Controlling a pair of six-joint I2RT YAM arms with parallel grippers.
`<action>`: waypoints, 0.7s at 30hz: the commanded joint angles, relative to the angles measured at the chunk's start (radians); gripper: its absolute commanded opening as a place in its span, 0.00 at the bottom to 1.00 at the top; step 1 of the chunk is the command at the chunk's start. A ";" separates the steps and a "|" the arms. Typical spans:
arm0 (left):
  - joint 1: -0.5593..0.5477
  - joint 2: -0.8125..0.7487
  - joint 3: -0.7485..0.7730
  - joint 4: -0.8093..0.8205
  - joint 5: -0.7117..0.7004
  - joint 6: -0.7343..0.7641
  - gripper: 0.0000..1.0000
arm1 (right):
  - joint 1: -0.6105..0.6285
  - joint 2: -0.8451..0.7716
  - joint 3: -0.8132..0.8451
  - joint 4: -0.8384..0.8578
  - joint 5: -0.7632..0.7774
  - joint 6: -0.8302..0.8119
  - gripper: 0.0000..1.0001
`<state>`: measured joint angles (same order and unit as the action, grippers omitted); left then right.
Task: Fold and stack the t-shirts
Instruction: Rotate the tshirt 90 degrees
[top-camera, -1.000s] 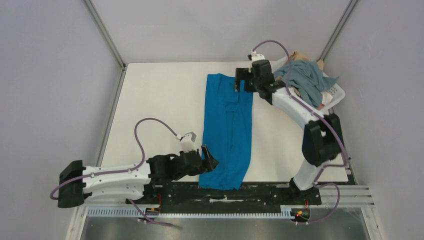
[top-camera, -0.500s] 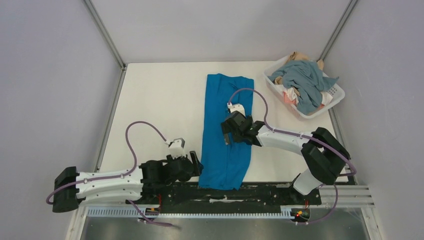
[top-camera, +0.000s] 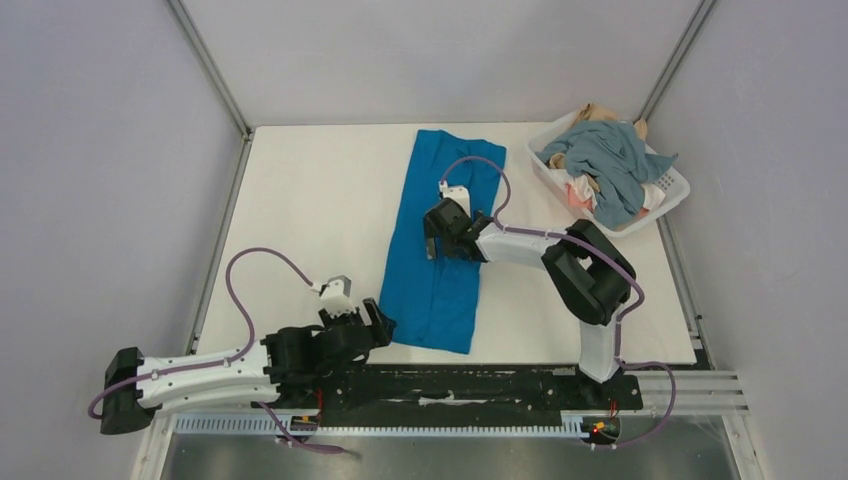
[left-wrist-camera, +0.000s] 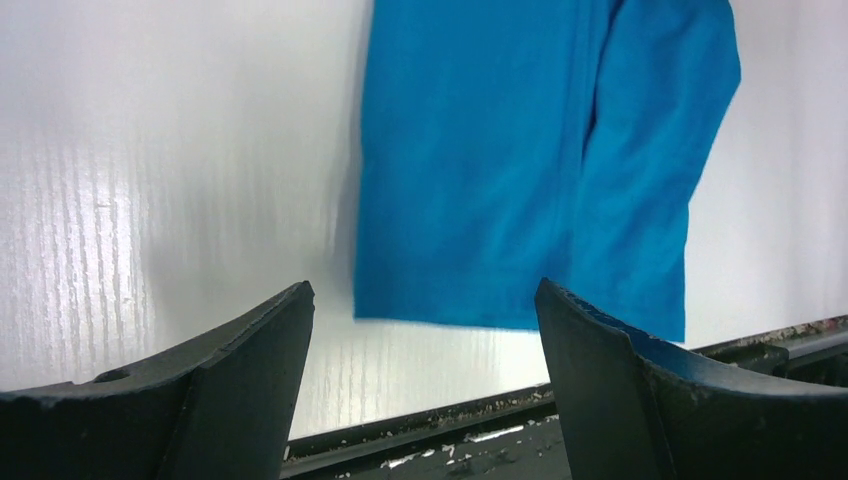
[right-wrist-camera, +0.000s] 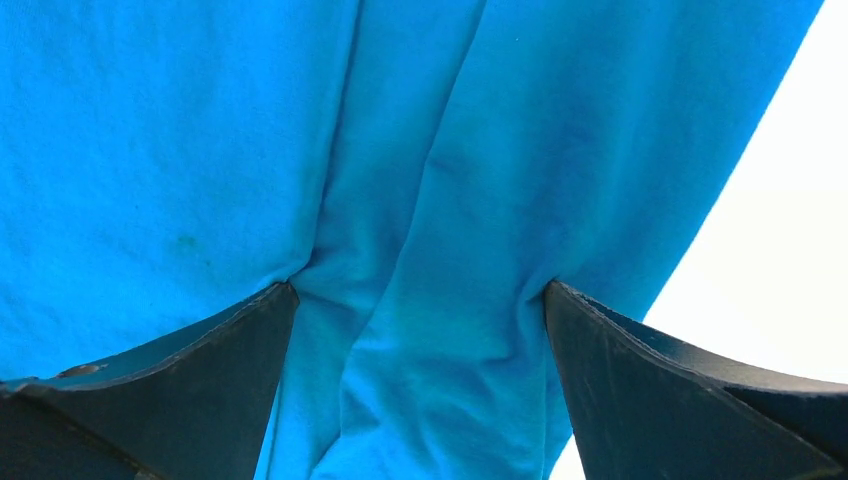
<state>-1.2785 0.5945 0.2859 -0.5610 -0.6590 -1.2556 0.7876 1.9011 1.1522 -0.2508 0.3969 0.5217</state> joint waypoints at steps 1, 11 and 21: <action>-0.002 0.005 0.010 0.023 -0.106 -0.015 0.88 | -0.073 0.120 0.071 -0.029 -0.027 -0.033 0.98; 0.118 0.036 0.025 0.122 0.024 0.095 0.88 | -0.063 -0.239 -0.095 0.034 -0.112 -0.191 0.98; 0.402 0.215 0.005 0.268 0.358 0.222 0.68 | 0.128 -0.606 -0.561 0.142 -0.210 -0.055 0.98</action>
<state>-0.8997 0.7658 0.2863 -0.3489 -0.4019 -1.1042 0.8783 1.3209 0.7258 -0.1272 0.2459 0.4068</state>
